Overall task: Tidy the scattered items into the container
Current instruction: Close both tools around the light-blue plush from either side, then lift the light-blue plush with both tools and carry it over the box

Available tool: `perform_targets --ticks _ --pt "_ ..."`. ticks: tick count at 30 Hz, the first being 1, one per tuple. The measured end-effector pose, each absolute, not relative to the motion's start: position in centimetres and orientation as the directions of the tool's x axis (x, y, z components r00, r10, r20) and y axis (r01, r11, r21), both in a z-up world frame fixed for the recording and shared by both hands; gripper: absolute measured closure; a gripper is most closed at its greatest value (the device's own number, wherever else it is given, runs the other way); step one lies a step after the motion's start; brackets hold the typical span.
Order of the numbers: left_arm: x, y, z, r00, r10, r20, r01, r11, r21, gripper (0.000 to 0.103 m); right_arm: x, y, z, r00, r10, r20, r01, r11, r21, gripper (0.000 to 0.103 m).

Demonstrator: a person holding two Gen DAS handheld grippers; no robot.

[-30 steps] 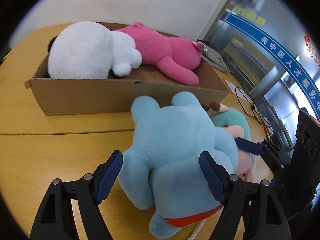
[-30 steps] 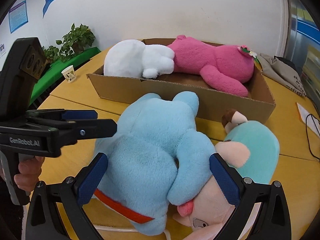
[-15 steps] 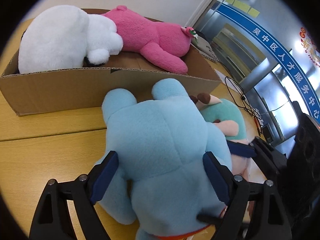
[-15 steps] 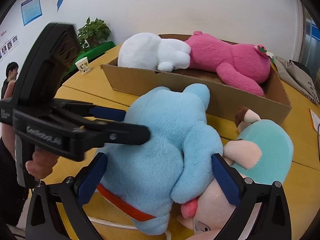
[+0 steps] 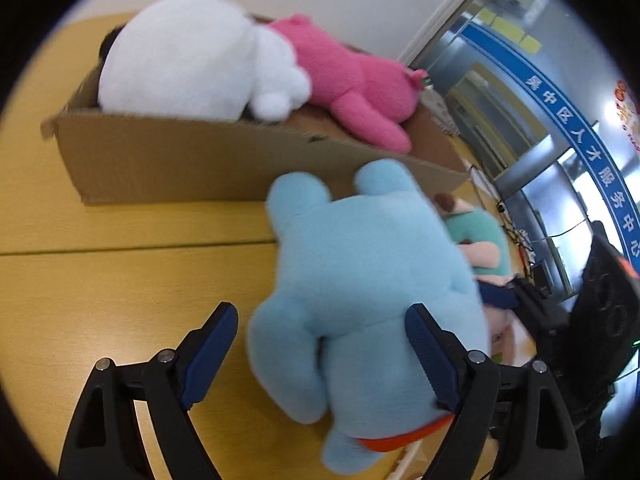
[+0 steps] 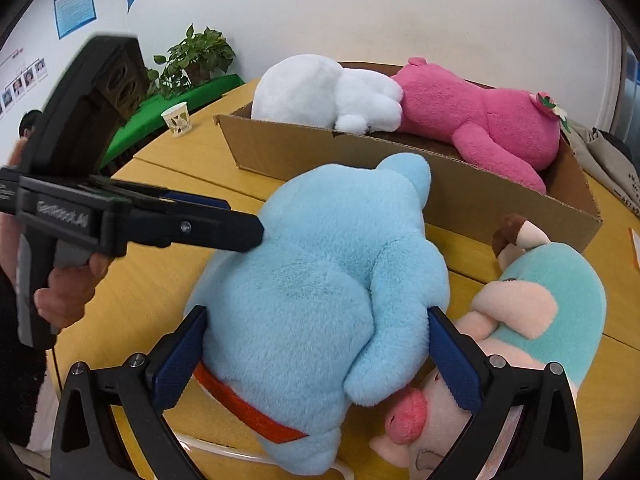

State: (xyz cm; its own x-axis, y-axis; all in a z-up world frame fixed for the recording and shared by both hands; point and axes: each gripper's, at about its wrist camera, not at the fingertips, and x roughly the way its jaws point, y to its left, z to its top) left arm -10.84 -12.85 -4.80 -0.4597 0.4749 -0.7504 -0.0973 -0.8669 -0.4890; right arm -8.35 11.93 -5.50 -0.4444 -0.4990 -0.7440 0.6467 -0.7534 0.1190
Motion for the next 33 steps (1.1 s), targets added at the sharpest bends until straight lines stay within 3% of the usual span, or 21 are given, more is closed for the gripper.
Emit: perform_targets --ticks 7,14,18,20,28,33 --pt "-11.4 -12.9 -6.6 -0.419 0.6 -0.681 -0.136 -0.783 -0.607 0.017 -8.2 11.1 -5.4 -0.453 -0.477 -0.753 0.642 -0.761 0.095 0.0" --pt "-10.1 -13.1 -6.1 -0.435 0.627 -0.646 -0.14 -0.756 -0.639 0.036 -7.9 10.6 -5.9 -0.47 -0.466 -0.75 0.639 -0.766 0.075 0.0" --pt "-9.5 -14.0 -5.6 -0.446 0.619 -0.647 -0.144 -0.763 -0.631 0.036 -7.5 10.5 -5.4 -0.49 -0.474 -0.732 0.64 -0.766 0.068 0.001" --pt "-9.9 -14.1 -6.2 -0.439 0.606 -0.664 -0.116 -0.77 -0.627 0.023 -7.4 10.4 -5.1 -0.492 -0.467 -0.735 0.653 -0.756 0.042 0.0" --pt "-11.2 -12.8 -7.6 -0.418 0.631 -0.654 -0.117 -0.751 -0.65 0.02 -9.4 10.0 -6.6 -0.492 -0.439 -0.752 0.601 -0.796 0.072 0.0" --pt "-10.1 -13.0 -6.9 -0.442 0.619 -0.649 -0.125 -0.759 -0.639 0.038 -8.7 10.4 -5.9 -0.517 -0.446 -0.731 0.587 -0.806 0.077 0.01"
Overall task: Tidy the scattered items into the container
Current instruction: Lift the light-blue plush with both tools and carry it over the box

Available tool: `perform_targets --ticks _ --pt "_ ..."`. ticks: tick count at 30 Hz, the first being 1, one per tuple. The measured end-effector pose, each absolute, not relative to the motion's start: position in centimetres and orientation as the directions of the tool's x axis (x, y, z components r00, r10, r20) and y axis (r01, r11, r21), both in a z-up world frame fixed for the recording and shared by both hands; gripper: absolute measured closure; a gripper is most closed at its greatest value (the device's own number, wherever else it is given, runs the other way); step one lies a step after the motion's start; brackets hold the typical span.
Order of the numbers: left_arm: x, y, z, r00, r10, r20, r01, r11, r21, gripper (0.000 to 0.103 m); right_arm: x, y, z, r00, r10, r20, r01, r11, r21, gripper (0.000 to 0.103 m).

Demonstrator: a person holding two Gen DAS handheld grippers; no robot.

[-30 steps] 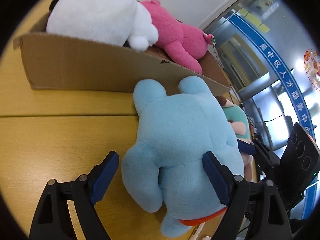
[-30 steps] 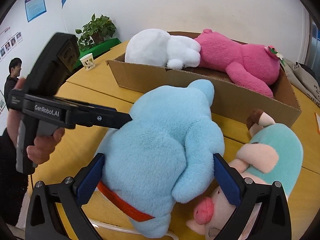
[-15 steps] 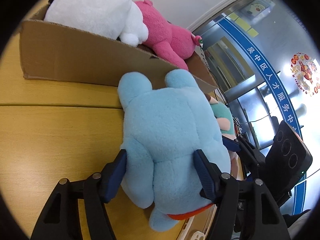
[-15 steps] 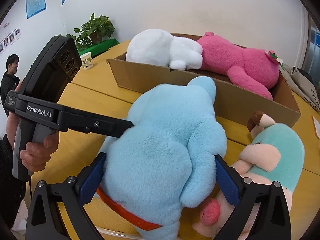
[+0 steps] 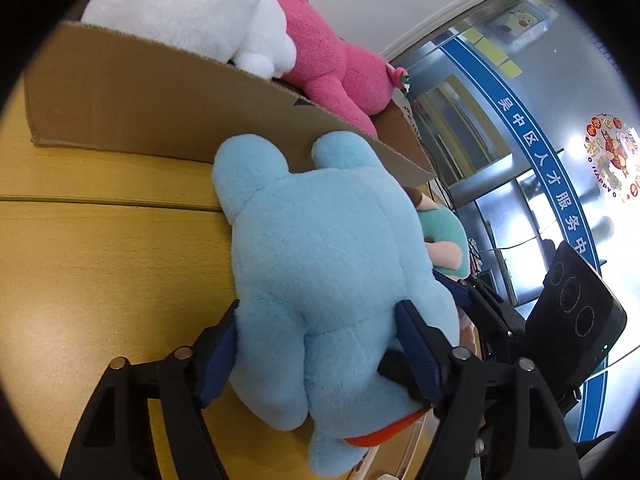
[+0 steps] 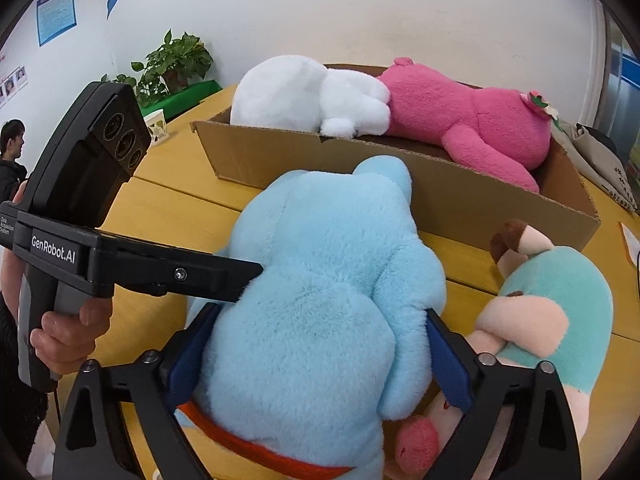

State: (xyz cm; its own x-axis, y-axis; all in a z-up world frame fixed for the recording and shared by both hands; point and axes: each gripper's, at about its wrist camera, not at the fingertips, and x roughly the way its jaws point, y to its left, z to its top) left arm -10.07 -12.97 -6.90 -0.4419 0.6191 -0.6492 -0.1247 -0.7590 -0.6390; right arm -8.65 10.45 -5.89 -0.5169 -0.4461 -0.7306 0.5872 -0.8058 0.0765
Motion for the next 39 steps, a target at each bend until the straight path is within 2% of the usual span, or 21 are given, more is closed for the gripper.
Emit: perform_targets --ticks 3,4,5,6,7,9,10,11,13,14,17,18,19,21,23,27,33,39 --pt "-9.6 -12.9 -6.3 -0.443 0.611 -0.657 -0.139 -0.77 -0.622 0.056 -7.9 11.1 -4.9 -0.555 -0.442 -0.704 0.583 -0.811 0.05 0.02" --pt "-9.6 -12.8 -6.1 -0.445 0.606 -0.659 -0.145 -0.775 -0.615 0.062 -7.7 11.4 -4.4 -0.571 -0.446 -0.689 0.583 -0.812 0.042 0.03" --pt "-9.6 -12.7 -6.1 -0.447 0.582 -0.68 -0.137 -0.795 -0.59 0.083 -7.6 11.7 -4.0 -0.57 -0.461 -0.68 0.589 -0.806 0.053 0.046" --pt "-9.7 -12.7 -6.2 -0.445 0.566 -0.694 -0.129 -0.808 -0.576 0.081 -7.8 12.0 -3.8 -0.548 -0.487 -0.68 0.599 -0.796 0.087 0.07" --pt "-9.8 -12.9 -6.4 -0.442 0.57 -0.693 -0.128 -0.804 -0.58 0.081 -8.0 12.2 -3.9 -0.531 -0.496 -0.687 0.601 -0.792 0.107 0.071" --pt "-9.8 -13.6 -7.0 -0.445 0.575 -0.686 -0.114 -0.797 -0.594 0.076 -7.9 12.2 -3.9 -0.538 -0.481 -0.692 0.617 -0.784 0.066 0.067" --pt "-9.8 -14.1 -7.4 -0.444 0.584 -0.68 -0.099 -0.786 -0.61 0.076 -7.6 12.2 -3.7 -0.546 -0.476 -0.689 0.621 -0.782 0.048 0.059" --pt "-9.7 -14.5 -7.8 -0.443 0.587 -0.677 -0.084 -0.779 -0.621 0.074 -7.6 12.3 -3.6 -0.537 -0.48 -0.694 0.625 -0.779 0.056 0.035" --pt "-9.5 -14.6 -8.8 -0.429 0.584 -0.689 -0.065 -0.781 -0.622 0.062 -7.6 12.4 -3.8 -0.478 -0.501 -0.722 0.647 -0.756 0.096 0.003" --pt "-9.4 -14.3 -9.4 -0.414 0.591 -0.693 -0.069 -0.779 -0.623 0.058 -7.5 12.3 -4.2 -0.453 -0.497 -0.74 0.659 -0.746 0.097 0.002" --pt "-9.4 -13.5 -10.7 -0.396 0.597 -0.698 -0.068 -0.777 -0.626 0.058 -7.2 11.6 -5.8 -0.417 -0.467 -0.779 0.679 -0.73 0.074 0.0" --pt "-9.6 -13.5 -10.9 -0.397 0.602 -0.693 -0.061 -0.771 -0.634 0.062 -7.2 11.1 -6.3 -0.427 -0.456 -0.781 0.676 -0.735 0.06 0.0" --pt "-9.7 -13.5 -11.0 -0.396 0.617 -0.68 -0.064 -0.757 -0.65 0.071 -7.2 10.7 -6.5 -0.441 -0.442 -0.781 0.671 -0.74 0.04 0.0" --pt "-9.6 -13.4 -10.6 -0.407 0.605 -0.685 -0.08 -0.77 -0.633 0.079 -7.2 9.8 -6.7 -0.464 -0.416 -0.782 0.667 -0.745 0.001 0.003" --pt "-9.3 -13.0 -9.8 -0.42 0.583 -0.695 -0.098 -0.791 -0.604 0.081 -7.2 9.7 -6.6 -0.474 -0.421 -0.774 0.67 -0.742 -0.006 0.012" --pt "-8.8 -12.6 -7.8 -0.44 0.58 -0.685 -0.144 -0.799 -0.584 0.082 -7.1 10.6 -5.6 -0.48 -0.459 -0.747 0.655 -0.755 0.043 0.022" --pt "-8.3 -11.9 0.4 -0.558 0.561 -0.612 -0.269 -0.819 -0.506 0.082 -5.4 11.4 0.4 -0.61 -0.484 -0.628 0.63 -0.777 -0.013 0.024" --pt "-12.3 -9.4 11.1 -0.657 0.495 -0.569 -0.382 -0.869 -0.315 0.082 -7.0 12.4 8.0 -0.735 -0.488 -0.471 0.578 -0.814 -0.058 0.023"
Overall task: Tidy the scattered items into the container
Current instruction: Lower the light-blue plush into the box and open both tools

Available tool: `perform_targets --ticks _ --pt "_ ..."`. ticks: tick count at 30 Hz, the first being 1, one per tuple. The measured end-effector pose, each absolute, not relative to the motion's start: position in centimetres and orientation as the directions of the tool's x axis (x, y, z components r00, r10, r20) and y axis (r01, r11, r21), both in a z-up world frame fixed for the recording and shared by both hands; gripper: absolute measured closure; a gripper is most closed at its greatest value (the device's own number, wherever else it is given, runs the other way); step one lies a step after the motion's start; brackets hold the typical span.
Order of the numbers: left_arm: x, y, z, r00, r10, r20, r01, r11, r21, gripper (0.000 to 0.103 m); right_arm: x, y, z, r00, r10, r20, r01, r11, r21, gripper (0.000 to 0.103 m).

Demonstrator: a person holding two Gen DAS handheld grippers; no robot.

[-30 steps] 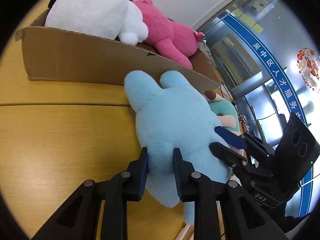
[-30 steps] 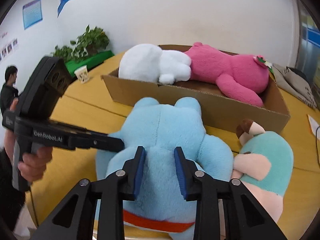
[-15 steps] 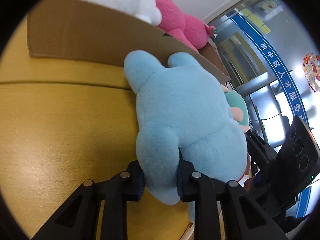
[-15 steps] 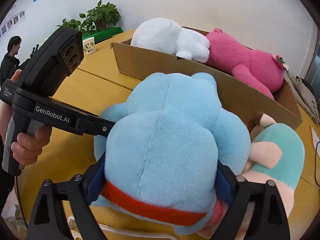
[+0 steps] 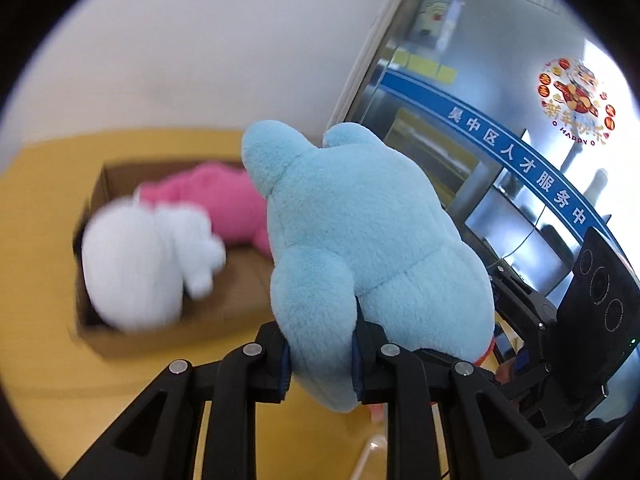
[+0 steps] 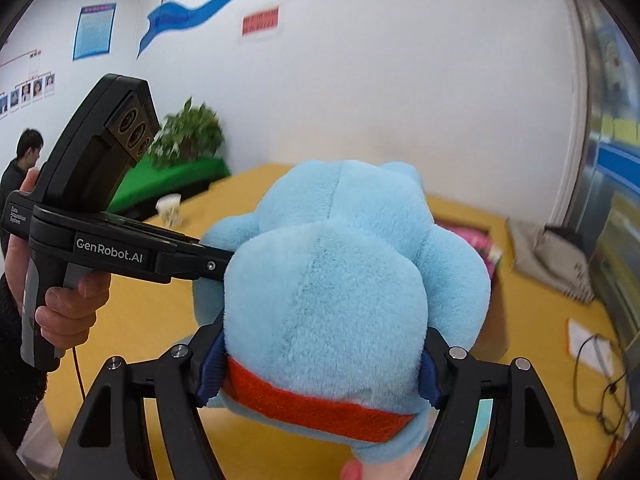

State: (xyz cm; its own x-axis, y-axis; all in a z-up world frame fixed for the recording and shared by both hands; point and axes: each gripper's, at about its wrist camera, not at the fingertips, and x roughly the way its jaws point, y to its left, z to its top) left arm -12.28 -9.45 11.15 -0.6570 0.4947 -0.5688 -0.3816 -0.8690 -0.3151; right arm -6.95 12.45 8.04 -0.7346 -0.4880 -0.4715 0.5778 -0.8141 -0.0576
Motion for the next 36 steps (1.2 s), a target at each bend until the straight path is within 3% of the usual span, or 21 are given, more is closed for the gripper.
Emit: perform_targets --ticks 5,10,14,20,24,28,32,34,35,36 --pt "-16.2 -7.9 17.0 -0.716 0.452 -0.532 -0.414 -0.889 -0.199 0.082 -11.3 13.3 14.0 -0.814 -0.464 -0.35 0.518 -0.852 -0.074 0.023" --pt "-21.3 -8.2 15.2 -0.706 0.409 -0.579 -0.379 -0.908 -0.178 0.082 -16.6 12.9 14.0 -0.826 -0.464 -0.321 0.494 -0.869 -0.016 0.023" --pt "-26.0 -9.3 8.9 -0.646 0.352 -0.678 -0.298 -0.933 -0.201 0.082 -21.5 11.3 8.7 -0.81 -0.443 -0.384 0.469 -0.883 0.03 0.022" --pt "-28.7 -10.5 -0.9 -0.522 0.287 -0.803 -0.202 -0.957 -0.21 0.082 -26.2 8.7 -1.2 -0.726 -0.414 -0.549 0.438 -0.894 0.095 0.022" --pt "-27.2 -10.2 -2.7 -0.547 0.231 -0.805 -0.213 -0.968 -0.134 0.082 -26.3 8.1 -6.2 -0.655 -0.367 -0.66 0.409 -0.907 0.099 0.02" --pt "-26.5 -10.1 -2.2 -0.562 0.196 -0.804 -0.196 -0.975 -0.102 0.077 -27.1 8.1 -7.1 -0.619 -0.359 -0.698 0.391 -0.912 0.122 0.013" --pt "-24.7 -11.3 0.7 -0.617 0.212 -0.758 -0.168 -0.976 -0.137 0.069 -27.4 8.9 -6.9 -0.587 -0.395 -0.707 0.383 -0.904 0.187 0.005" --pt "-23.3 -11.7 3.1 -0.681 0.158 -0.715 -0.126 -0.987 -0.098 0.054 -27.0 9.5 -6.3 -0.587 -0.4 -0.704 0.368 -0.906 0.208 0.004" --pt "-22.4 -12.0 4.3 -0.711 0.129 -0.691 -0.099 -0.992 -0.083 0.039 -26.8 9.7 -5.8 -0.59 -0.401 -0.701 0.361 -0.907 0.215 0.003" --pt "-21.5 -12.3 5.5 -0.736 0.108 -0.668 -0.076 -0.994 -0.076 0.031 -26.4 9.9 -5.4 -0.592 -0.403 -0.698 0.354 -0.908 0.224 0.003"
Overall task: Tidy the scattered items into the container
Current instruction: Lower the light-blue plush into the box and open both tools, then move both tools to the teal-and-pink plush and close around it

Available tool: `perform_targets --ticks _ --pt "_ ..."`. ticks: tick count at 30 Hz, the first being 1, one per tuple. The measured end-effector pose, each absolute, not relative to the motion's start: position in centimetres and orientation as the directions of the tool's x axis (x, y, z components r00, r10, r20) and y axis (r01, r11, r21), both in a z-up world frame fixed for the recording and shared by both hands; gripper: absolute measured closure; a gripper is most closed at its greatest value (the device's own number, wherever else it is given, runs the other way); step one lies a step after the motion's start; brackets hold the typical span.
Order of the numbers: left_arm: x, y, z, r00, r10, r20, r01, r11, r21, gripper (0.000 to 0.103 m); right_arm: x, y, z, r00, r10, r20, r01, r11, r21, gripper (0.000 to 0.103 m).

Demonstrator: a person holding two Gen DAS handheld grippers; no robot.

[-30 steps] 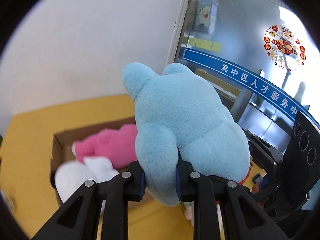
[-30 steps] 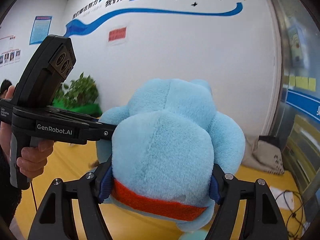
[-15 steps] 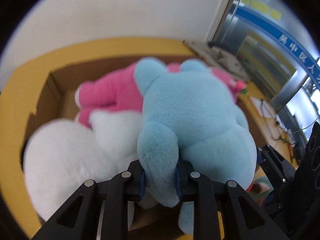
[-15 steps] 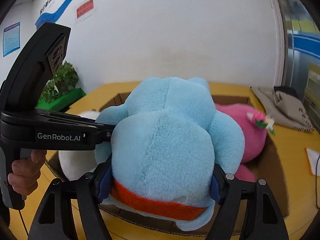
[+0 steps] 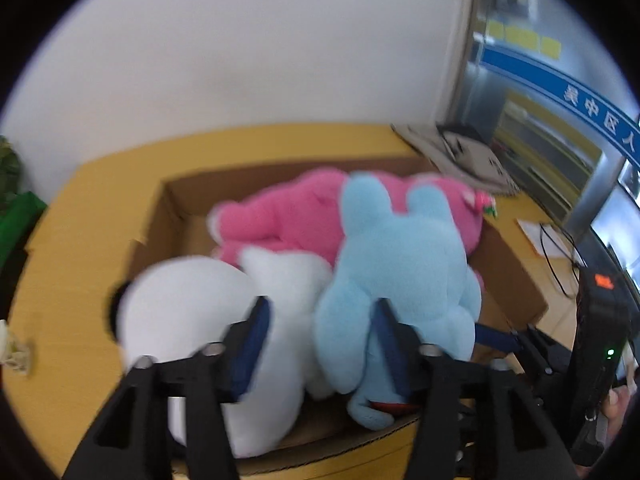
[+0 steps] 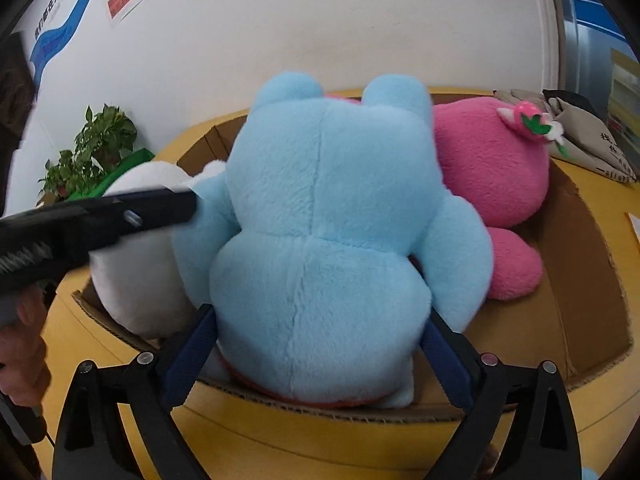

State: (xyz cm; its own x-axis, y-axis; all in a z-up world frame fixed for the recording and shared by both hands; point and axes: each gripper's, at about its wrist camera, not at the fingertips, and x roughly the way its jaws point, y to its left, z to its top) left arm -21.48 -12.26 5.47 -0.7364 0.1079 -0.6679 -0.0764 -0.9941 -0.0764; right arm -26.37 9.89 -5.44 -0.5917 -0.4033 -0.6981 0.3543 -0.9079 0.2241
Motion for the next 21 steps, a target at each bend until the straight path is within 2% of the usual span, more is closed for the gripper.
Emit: perform_targets --ticks 5,10,14,21 --pt "-15.8 -12.2 10.1 -0.816 0.047 -0.577 -0.027 -0.999 -0.044 0.026 -23.2 11.1 -2.3 -0.62 -0.409 -0.669 0.35 -0.908 0.231 0.0" --pt "-10.6 -10.6 11.7 -0.851 -0.031 -0.524 0.036 -0.999 0.002 0.025 -18.6 10.5 0.8 -0.699 -0.312 -0.644 0.346 -0.935 0.077 0.0" --pt "-6.8 -8.6 11.9 -0.866 -0.048 -0.498 0.048 -0.999 0.013 0.025 -15.8 12.1 2.9 -0.77 -0.214 -0.602 0.302 -0.952 -0.048 0.0" --pt "-3.3 -7.1 11.3 -0.863 -0.072 -0.5 0.102 -0.994 -0.034 0.025 -12.1 14.4 5.9 -0.809 -0.209 -0.55 0.294 -0.953 -0.071 0.0"
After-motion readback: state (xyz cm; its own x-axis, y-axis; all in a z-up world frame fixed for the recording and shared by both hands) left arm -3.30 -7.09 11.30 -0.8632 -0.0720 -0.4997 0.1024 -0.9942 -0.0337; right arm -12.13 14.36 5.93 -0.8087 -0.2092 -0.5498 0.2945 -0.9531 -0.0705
